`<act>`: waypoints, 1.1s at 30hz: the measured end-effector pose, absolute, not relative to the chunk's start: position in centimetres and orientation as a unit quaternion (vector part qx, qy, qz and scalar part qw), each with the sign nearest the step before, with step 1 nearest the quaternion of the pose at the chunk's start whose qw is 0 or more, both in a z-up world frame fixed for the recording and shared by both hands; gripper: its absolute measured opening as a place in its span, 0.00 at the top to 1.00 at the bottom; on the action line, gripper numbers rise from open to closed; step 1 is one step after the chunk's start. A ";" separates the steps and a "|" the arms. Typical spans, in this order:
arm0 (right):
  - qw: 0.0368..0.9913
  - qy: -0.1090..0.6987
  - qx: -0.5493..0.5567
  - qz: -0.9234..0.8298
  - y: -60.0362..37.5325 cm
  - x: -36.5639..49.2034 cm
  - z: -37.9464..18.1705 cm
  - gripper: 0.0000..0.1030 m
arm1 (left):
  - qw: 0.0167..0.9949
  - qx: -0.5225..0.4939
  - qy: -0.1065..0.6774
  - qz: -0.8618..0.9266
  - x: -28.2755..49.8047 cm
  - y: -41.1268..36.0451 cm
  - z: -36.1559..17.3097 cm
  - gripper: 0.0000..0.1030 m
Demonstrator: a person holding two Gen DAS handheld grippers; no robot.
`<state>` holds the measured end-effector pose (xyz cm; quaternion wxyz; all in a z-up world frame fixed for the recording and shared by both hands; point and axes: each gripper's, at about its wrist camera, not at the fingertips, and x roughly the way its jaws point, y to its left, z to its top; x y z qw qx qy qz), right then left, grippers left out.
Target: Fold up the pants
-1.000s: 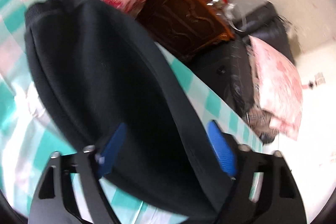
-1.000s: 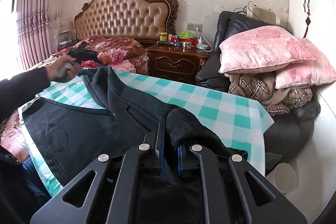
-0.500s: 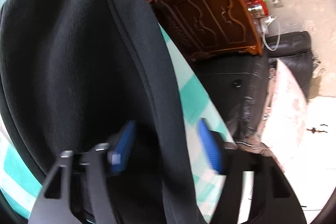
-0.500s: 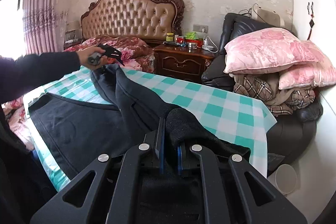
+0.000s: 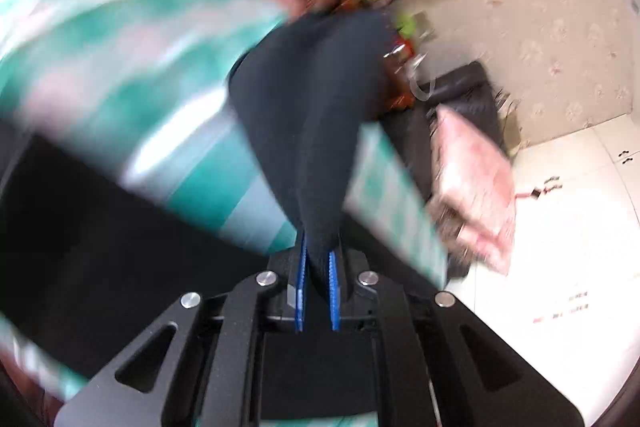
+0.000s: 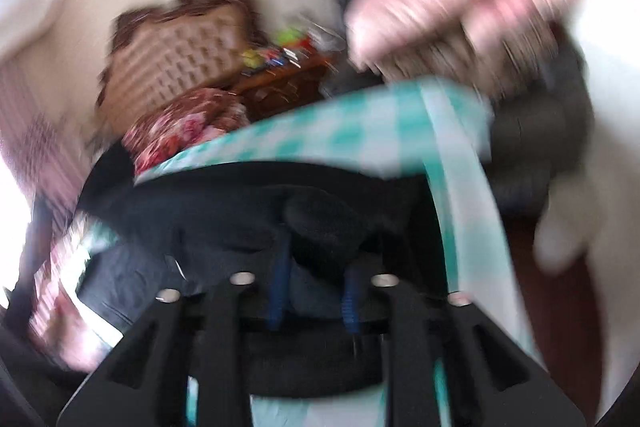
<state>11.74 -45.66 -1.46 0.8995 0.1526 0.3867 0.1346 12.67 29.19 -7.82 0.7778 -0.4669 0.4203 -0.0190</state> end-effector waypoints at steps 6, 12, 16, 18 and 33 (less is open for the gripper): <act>0.841 0.395 0.361 0.084 -49.8 6.9 -5.9 0.38 | 0.791 -0.431 0.435 -0.007 4.6 26.5 -15.3 0.89; 0.816 0.393 0.418 0.061 -48.6 5.1 -6.5 0.23 | 0.848 -0.323 0.417 0.052 5.2 25.1 -12.4 0.48; 0.818 0.395 0.415 0.056 -47.3 5.8 -5.6 0.19 | 0.873 -0.238 0.412 0.105 4.4 24.0 -10.8 0.43; 0.823 0.396 0.404 0.059 -46.5 6.5 -5.1 0.18 | 0.880 -0.196 0.414 0.126 5.3 22.7 -10.3 0.42; 0.845 0.441 0.301 -0.032 -43.7 8.6 -5.6 0.81 | 0.832 0.241 0.443 0.232 18.3 13.3 -9.9 0.23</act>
